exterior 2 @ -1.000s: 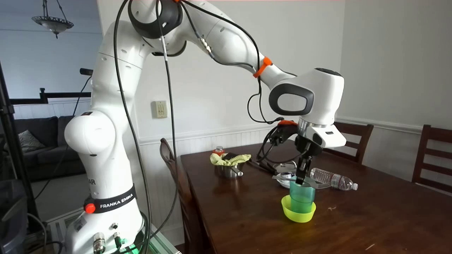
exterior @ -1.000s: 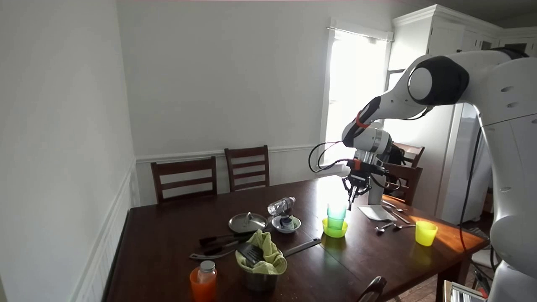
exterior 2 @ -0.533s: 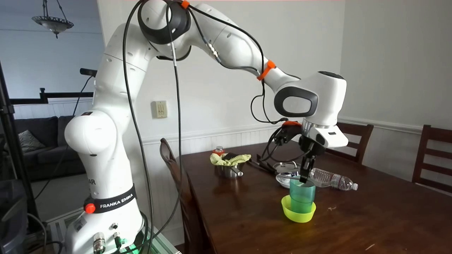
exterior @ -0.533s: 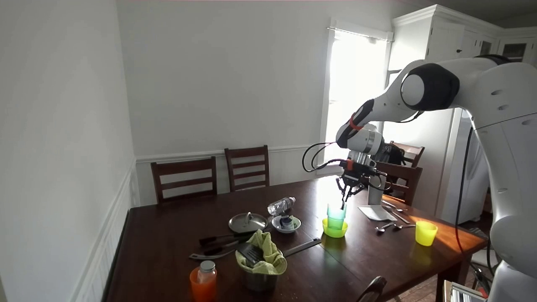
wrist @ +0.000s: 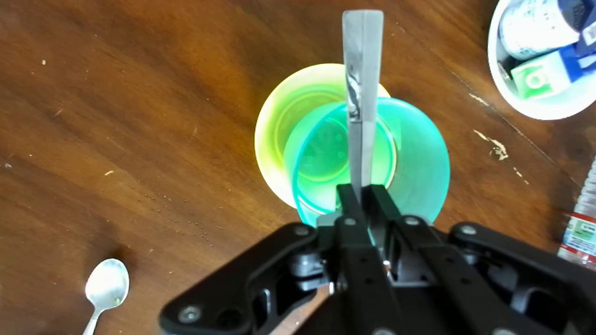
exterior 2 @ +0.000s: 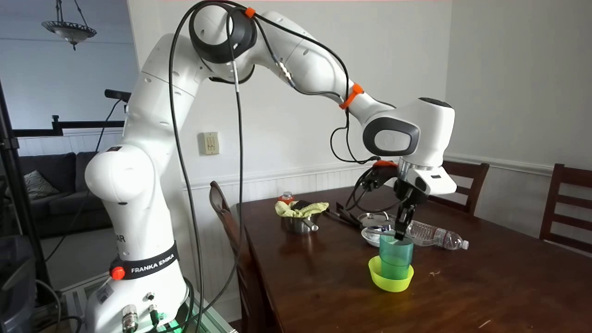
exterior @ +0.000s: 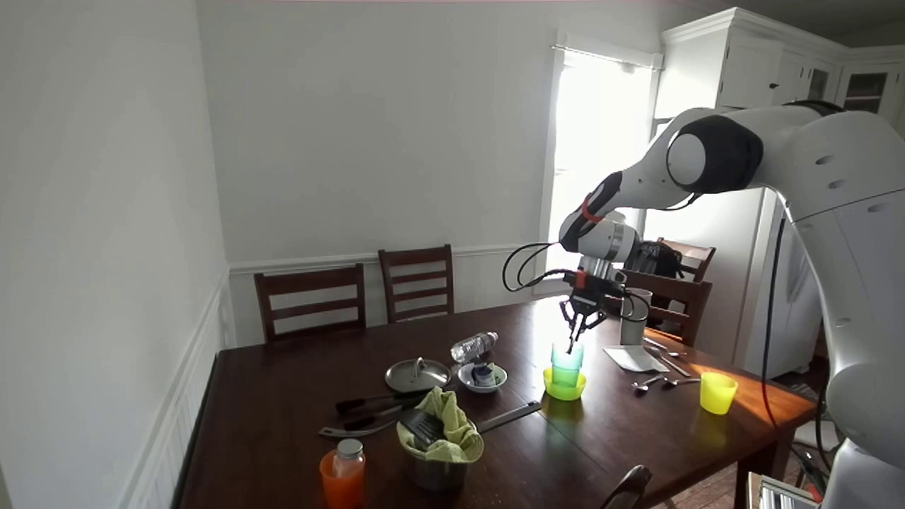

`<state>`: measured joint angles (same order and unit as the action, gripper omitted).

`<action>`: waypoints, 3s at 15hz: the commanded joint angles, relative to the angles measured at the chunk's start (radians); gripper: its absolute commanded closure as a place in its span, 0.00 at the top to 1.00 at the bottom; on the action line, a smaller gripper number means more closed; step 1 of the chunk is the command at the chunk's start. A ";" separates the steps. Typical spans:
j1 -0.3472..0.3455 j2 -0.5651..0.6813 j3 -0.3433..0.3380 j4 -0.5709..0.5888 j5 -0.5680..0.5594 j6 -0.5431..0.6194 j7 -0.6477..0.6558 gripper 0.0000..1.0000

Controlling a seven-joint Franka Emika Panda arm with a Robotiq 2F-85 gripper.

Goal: Pick up a fork and a spoon and place them on top of the green cup starting with the fork and then the spoon last

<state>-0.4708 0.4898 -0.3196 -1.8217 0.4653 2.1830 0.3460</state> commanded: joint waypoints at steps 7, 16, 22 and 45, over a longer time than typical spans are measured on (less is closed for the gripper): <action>-0.007 0.036 0.012 0.040 0.016 -0.013 0.025 0.03; -0.009 0.047 0.013 0.049 0.015 -0.013 0.023 0.47; -0.011 0.048 0.014 0.050 0.016 -0.017 0.022 0.68; -0.010 -0.045 -0.035 -0.032 0.011 0.047 0.063 1.00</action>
<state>-0.4725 0.5062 -0.3310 -1.7942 0.4709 2.1943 0.3830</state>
